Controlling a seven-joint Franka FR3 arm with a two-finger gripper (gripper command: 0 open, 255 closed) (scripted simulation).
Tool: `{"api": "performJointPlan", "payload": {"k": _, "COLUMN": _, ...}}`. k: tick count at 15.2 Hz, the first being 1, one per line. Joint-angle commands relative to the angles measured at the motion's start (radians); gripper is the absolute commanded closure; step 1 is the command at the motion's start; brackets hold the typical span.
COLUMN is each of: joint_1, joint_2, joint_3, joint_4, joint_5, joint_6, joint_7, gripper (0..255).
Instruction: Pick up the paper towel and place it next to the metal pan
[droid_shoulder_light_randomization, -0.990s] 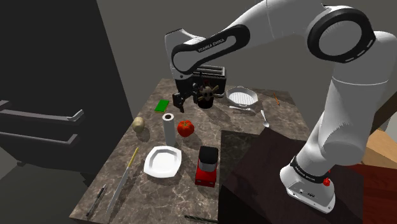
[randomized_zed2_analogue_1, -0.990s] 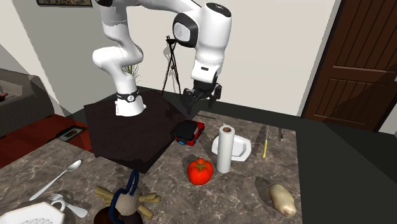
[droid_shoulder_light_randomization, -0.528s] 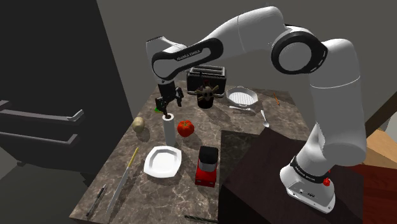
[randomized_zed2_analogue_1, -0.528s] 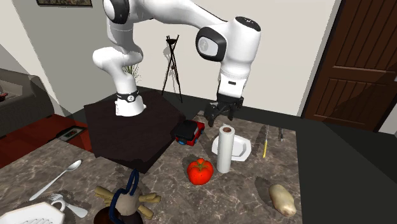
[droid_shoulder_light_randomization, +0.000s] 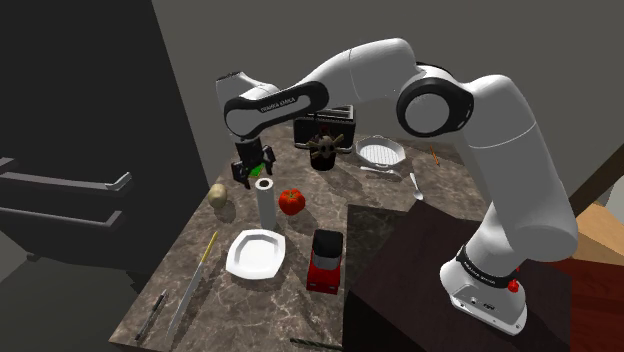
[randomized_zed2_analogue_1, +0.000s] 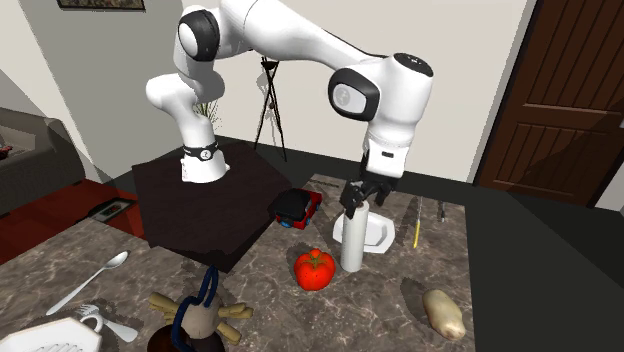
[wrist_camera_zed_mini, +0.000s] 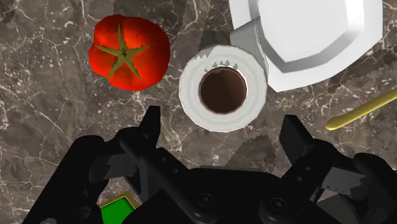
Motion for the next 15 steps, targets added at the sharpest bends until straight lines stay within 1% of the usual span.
{"api": "performJointPlan", "payload": {"k": 1, "joint_1": -0.001, "joint_2": 0.006, "joint_3": -0.001, "joint_4": -0.019, "joint_5": -0.001, "joint_6": 0.025, "joint_7": 0.0, "gripper": 0}}
{"api": "performJointPlan", "payload": {"k": 3, "joint_1": -0.002, "joint_2": 0.008, "joint_3": -0.001, "joint_4": -0.036, "joint_5": -0.002, "joint_6": 0.045, "joint_7": 0.0, "gripper": 0}}
{"api": "performJointPlan", "payload": {"k": 11, "joint_1": -0.002, "joint_2": 0.009, "joint_3": -0.001, "joint_4": -0.035, "joint_5": -0.002, "joint_6": 0.044, "joint_7": 0.0, "gripper": 0}}
{"api": "performJointPlan", "payload": {"k": 12, "joint_1": -0.002, "joint_2": 0.009, "joint_3": -0.001, "joint_4": -0.035, "joint_5": -0.002, "joint_6": 0.044, "joint_7": 0.0, "gripper": 255}}
{"api": "performJointPlan", "payload": {"k": 15, "joint_1": -0.002, "joint_2": 0.009, "joint_3": -0.001, "joint_4": -0.035, "joint_5": -0.002, "joint_6": 0.044, "joint_7": 0.0, "gripper": 255}}
